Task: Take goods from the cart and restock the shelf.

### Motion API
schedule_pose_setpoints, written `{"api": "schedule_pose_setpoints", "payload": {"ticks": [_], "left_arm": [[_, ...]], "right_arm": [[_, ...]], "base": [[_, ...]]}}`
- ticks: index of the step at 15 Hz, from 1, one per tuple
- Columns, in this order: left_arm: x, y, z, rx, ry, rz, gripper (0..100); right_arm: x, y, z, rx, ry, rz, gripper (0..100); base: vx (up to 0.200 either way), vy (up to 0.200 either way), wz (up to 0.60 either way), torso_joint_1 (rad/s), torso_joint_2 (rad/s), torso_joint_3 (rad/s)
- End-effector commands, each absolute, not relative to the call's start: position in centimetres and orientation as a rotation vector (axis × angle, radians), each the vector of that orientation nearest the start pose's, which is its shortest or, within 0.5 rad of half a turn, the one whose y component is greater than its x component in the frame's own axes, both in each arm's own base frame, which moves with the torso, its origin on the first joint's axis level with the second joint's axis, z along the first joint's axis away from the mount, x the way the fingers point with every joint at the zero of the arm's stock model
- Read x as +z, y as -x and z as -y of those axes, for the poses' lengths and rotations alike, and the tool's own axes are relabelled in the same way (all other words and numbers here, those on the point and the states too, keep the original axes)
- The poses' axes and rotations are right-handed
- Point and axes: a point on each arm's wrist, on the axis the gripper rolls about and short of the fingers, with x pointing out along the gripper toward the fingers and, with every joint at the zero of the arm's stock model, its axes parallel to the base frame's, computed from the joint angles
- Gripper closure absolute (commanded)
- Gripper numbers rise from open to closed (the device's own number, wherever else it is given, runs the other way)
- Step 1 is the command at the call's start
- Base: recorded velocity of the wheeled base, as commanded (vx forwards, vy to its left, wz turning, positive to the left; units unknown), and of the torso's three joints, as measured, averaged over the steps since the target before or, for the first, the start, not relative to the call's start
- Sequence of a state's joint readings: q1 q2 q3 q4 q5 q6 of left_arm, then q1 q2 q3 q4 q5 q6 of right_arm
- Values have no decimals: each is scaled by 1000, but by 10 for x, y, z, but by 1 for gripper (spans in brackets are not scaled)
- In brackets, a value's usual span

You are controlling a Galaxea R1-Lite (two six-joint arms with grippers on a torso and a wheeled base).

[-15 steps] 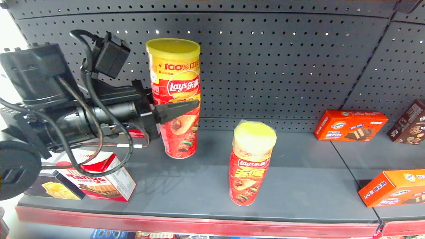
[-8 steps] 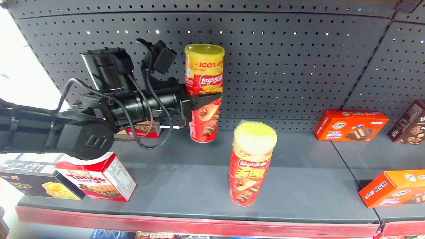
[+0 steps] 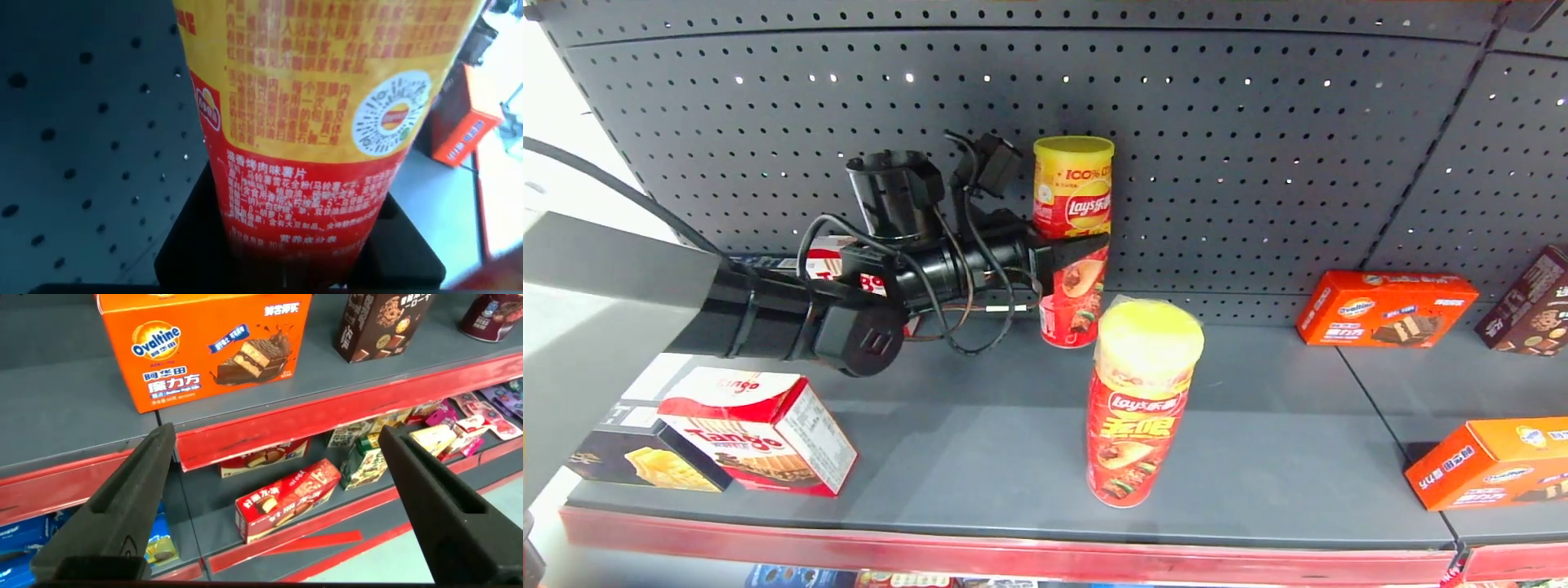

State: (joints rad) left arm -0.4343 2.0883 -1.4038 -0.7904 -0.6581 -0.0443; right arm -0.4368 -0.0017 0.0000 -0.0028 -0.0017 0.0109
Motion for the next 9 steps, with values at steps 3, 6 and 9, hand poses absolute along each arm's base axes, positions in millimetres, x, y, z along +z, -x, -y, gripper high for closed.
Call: {"api": "schedule_pose_setpoints", "payload": {"ticks": [3,6,9], "left_arm": [[193,-402,201,-1087,25,143,100],[186,-407,205,-1092,21,146,100],[183,-410,212,-1101,20,153,100]], "right_arm": [[76,21,-10,-439,-10,5,0],[76,21,-10,-439,-10,5,0],[76,21,-10,-439,-10,5,0]], "base": [[0,0,0,0,0,0],[0,0,0,0,0,0],[0,0,0,0,0,0]]}}
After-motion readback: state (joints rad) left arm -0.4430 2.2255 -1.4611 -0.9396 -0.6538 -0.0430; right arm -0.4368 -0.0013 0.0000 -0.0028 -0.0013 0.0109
